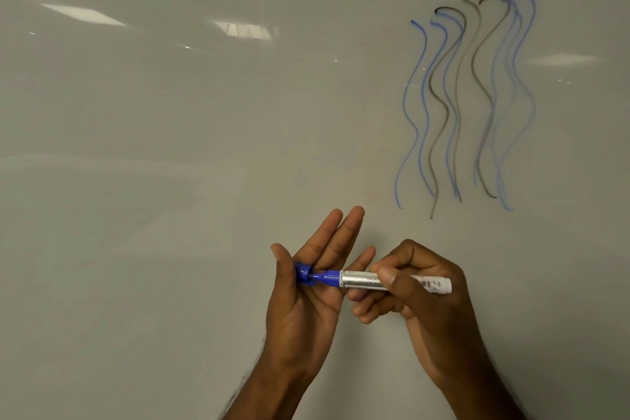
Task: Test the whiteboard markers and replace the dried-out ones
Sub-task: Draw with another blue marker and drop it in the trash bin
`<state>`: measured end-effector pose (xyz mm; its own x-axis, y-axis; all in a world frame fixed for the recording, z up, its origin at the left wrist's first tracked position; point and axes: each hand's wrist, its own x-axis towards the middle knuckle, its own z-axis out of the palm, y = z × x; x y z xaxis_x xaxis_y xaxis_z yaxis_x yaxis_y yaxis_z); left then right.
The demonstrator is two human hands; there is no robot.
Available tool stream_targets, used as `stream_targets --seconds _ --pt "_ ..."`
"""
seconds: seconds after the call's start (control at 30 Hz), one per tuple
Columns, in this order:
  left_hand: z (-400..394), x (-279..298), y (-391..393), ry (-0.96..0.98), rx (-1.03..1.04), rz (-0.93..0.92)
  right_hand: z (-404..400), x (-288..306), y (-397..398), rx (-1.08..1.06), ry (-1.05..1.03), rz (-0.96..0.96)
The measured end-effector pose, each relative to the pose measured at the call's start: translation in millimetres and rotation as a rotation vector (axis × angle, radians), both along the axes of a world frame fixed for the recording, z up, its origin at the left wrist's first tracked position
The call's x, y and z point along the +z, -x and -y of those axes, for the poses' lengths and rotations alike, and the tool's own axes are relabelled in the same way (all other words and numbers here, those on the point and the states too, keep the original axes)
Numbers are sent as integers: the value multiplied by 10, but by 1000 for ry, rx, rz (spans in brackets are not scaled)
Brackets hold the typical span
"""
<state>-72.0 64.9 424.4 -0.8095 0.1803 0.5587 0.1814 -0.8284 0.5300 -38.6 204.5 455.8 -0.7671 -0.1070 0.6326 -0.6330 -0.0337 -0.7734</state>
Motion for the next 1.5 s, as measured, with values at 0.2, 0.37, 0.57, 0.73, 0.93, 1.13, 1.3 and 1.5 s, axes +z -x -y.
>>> stream_targets --seconds 0.2,0.37,0.57,0.73,0.93,1.13,1.3,1.5 --pt "16 -15 24 20 38 -1 2 -29 12 -14 -72 0" --pt "14 -8 -2 81 178 -21 44 -63 3 -78 -125 -45" --pt "-18 12 -29 105 316 -20 155 -108 -26 -44 -20 64" --pt "-11 -7 -62 118 351 -51 189 -113 -55 4 29 167" --pt "14 41 -42 212 359 -165 203 -146 -64 110 169 341" --pt "25 -4 44 471 402 -261 20 -251 -17 71 146 360" --pt "71 -250 137 511 477 -222 -300 -269 -4 -97 -34 150" --pt "-43 -473 170 602 447 -226 -727 -393 -153 -373 -426 19"
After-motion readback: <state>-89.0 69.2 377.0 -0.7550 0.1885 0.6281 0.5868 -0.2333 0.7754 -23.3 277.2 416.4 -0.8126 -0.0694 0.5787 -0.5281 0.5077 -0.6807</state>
